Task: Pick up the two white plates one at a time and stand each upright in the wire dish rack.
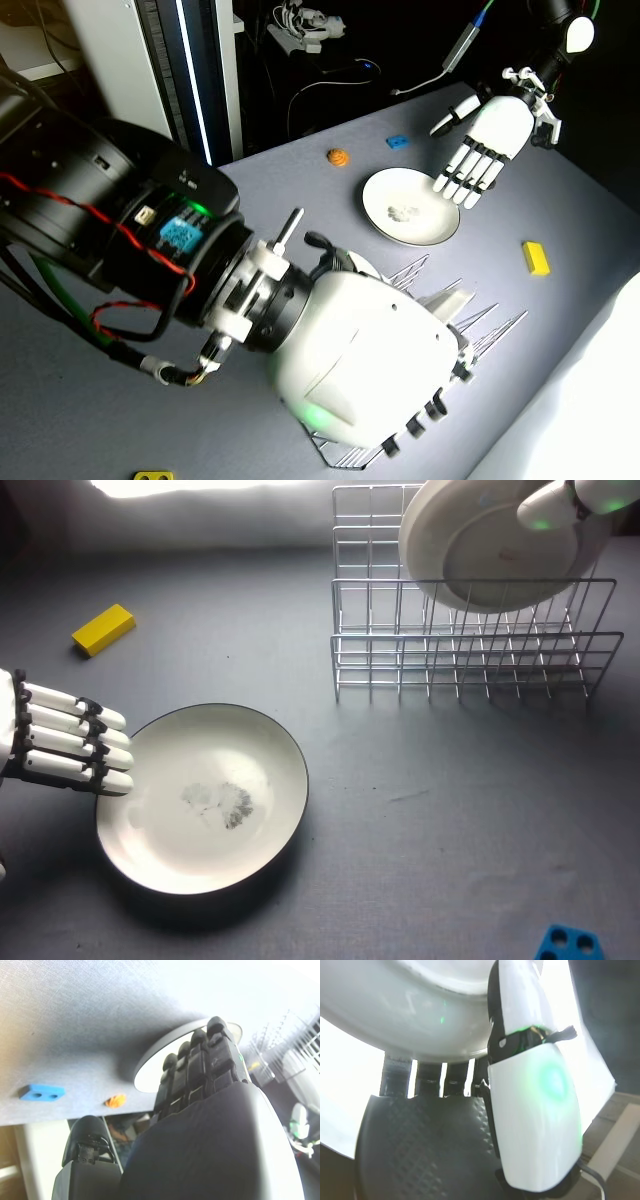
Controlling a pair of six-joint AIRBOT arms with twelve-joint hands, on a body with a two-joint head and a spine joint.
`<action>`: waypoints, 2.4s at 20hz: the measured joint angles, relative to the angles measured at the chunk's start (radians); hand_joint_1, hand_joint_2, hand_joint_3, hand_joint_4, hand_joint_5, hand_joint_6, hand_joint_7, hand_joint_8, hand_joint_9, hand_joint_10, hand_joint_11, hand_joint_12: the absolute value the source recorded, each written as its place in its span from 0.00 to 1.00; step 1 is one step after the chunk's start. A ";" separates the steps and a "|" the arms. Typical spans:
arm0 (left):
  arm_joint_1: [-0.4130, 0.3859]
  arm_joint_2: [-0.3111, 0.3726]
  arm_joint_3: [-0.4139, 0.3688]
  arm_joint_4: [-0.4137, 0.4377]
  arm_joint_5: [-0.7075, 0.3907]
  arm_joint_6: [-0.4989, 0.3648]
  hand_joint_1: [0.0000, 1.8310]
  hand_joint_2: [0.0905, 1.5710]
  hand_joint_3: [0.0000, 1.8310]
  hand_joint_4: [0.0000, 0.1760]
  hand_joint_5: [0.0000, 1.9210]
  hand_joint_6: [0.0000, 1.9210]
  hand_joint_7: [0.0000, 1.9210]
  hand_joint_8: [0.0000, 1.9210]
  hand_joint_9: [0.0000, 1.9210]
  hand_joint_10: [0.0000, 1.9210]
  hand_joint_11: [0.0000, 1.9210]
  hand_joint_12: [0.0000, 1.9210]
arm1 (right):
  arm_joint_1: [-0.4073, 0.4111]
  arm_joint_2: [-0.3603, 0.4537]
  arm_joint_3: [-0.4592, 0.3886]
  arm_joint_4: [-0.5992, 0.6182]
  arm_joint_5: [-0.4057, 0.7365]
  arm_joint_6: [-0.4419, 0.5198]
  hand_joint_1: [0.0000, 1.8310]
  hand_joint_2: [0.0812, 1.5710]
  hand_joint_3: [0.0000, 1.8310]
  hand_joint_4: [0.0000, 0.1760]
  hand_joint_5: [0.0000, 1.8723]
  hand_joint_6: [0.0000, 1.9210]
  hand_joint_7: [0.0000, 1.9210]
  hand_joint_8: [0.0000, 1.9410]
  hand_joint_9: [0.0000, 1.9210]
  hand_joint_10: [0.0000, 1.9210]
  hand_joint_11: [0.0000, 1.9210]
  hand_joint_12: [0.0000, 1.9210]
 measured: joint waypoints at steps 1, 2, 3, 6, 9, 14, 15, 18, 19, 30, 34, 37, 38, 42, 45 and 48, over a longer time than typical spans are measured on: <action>0.000 0.000 0.000 0.000 -0.001 0.001 0.00 0.73 0.00 0.00 0.01 0.00 0.02 0.00 0.01 0.00 0.01 0.02 | -0.011 -0.006 0.007 0.000 0.002 0.000 0.74 0.73 0.00 0.00 0.42 0.65 0.48 0.54 0.41 0.69 0.35 0.65; 0.000 0.000 0.000 0.001 -0.001 0.001 0.00 0.73 0.00 0.00 0.01 0.00 0.01 0.00 0.01 0.00 0.01 0.02 | -0.021 -0.011 0.013 0.000 0.004 0.000 0.74 0.72 0.00 0.00 0.43 0.63 0.49 0.53 0.42 0.69 0.35 0.65; 0.000 0.000 0.000 0.002 -0.001 0.001 0.00 0.73 0.00 0.00 0.02 0.00 0.02 0.00 0.02 0.00 0.02 0.03 | -0.034 -0.014 0.018 0.000 0.005 0.001 0.75 0.72 0.00 0.00 0.45 0.61 0.50 0.51 0.42 0.68 0.35 0.65; 0.000 0.000 0.000 0.005 -0.001 0.001 0.00 0.73 0.00 0.00 0.02 0.00 0.02 0.00 0.02 0.00 0.01 0.03 | -0.051 -0.014 0.019 0.000 0.013 0.006 0.74 0.72 0.00 0.00 0.44 0.61 0.50 0.51 0.43 0.68 0.33 0.66; 0.000 0.000 0.000 0.006 -0.001 0.001 0.00 0.73 0.00 0.00 0.02 0.00 0.02 0.00 0.02 0.00 0.01 0.03 | -0.058 -0.014 0.019 0.000 0.021 0.006 0.66 0.72 0.00 0.08 0.45 0.62 0.49 0.53 0.44 0.30 0.31 0.65; 0.001 0.000 -0.004 0.011 0.002 0.001 0.00 0.73 0.00 0.00 0.02 0.00 0.02 0.00 0.02 0.00 0.01 0.04 | -0.058 -0.014 0.019 0.000 0.024 0.007 0.63 0.71 0.00 0.00 0.48 0.56 0.52 0.07 0.48 0.15 0.29 0.63; 0.001 0.000 -0.008 0.011 0.003 0.001 0.00 0.74 0.00 0.00 0.02 0.00 0.02 0.00 0.01 0.00 0.00 0.04 | -0.058 -0.014 0.019 0.001 0.026 0.007 0.67 0.63 0.00 0.00 0.46 0.17 0.52 0.02 0.48 0.10 0.24 0.63; 0.001 0.000 -0.008 0.011 0.002 0.001 0.00 0.73 0.00 0.00 0.02 0.00 0.02 0.00 0.02 0.00 0.01 0.05 | -0.058 -0.014 0.019 0.008 0.039 0.011 0.66 0.63 0.00 0.00 0.48 0.03 0.51 0.00 0.47 0.05 0.22 0.62; 0.001 0.000 -0.008 0.012 0.002 0.001 0.00 0.73 0.00 0.00 0.02 0.00 0.02 0.00 0.02 0.00 0.01 0.05 | -0.058 -0.014 0.019 0.008 0.045 0.011 0.66 0.63 0.00 0.00 0.48 0.03 0.51 0.00 0.47 0.05 0.22 0.62; 0.014 0.000 -0.008 0.008 0.002 0.003 0.00 0.73 0.00 0.00 0.01 0.00 0.01 0.00 0.01 0.00 0.00 0.03 | -0.015 -0.003 0.006 0.008 0.008 0.019 0.66 0.63 0.00 0.00 0.46 0.01 0.48 0.00 0.46 0.03 0.21 0.61; 0.016 0.000 -0.008 0.008 0.002 0.004 0.00 0.73 0.00 0.00 0.02 0.00 0.01 0.00 0.01 0.00 0.00 0.04 | 0.023 0.007 -0.015 0.008 0.011 0.008 0.65 0.63 0.00 0.00 0.45 0.00 0.47 0.00 0.45 0.02 0.19 0.63; 0.017 0.000 -0.010 0.007 0.003 0.005 0.00 0.73 0.00 0.00 0.02 0.00 0.01 0.00 0.01 0.00 0.00 0.04 | 0.024 0.008 -0.023 -0.062 0.023 -0.002 0.66 0.64 0.00 0.00 0.45 0.00 0.47 0.00 0.46 0.02 0.19 0.64; 0.018 0.000 -0.011 0.010 0.003 0.005 0.00 0.73 0.00 0.00 0.01 0.00 0.01 0.00 0.01 0.00 0.00 0.04 | 0.026 0.010 -0.031 -0.104 0.034 -0.002 0.66 0.64 0.00 0.00 0.44 0.00 0.46 0.00 0.45 0.02 0.18 0.64; 0.019 -0.003 -0.014 0.013 0.005 0.005 0.00 0.73 0.00 0.00 0.02 0.00 0.02 0.00 0.02 0.00 0.01 0.04 | 0.055 0.029 -0.084 -0.349 0.142 -0.002 0.65 0.64 0.00 0.00 0.32 0.00 0.34 0.00 0.32 0.00 0.06 0.66; 0.026 -0.004 -0.014 0.009 0.006 0.006 0.00 0.73 0.00 0.00 0.01 0.00 0.01 0.00 0.01 0.00 0.00 0.03 | 0.055 0.024 -0.121 -0.478 0.178 -0.029 0.65 0.63 0.00 0.00 0.23 0.00 0.22 0.00 0.20 0.00 0.00 0.58; 0.041 -0.005 -0.014 0.008 0.002 0.006 0.00 0.73 0.00 0.00 0.02 0.00 0.02 0.01 0.01 0.00 0.00 0.03 | 0.032 -0.001 -0.186 -0.603 0.226 -0.096 0.67 0.62 0.00 0.00 0.14 0.00 0.13 0.00 0.12 0.00 0.00 0.38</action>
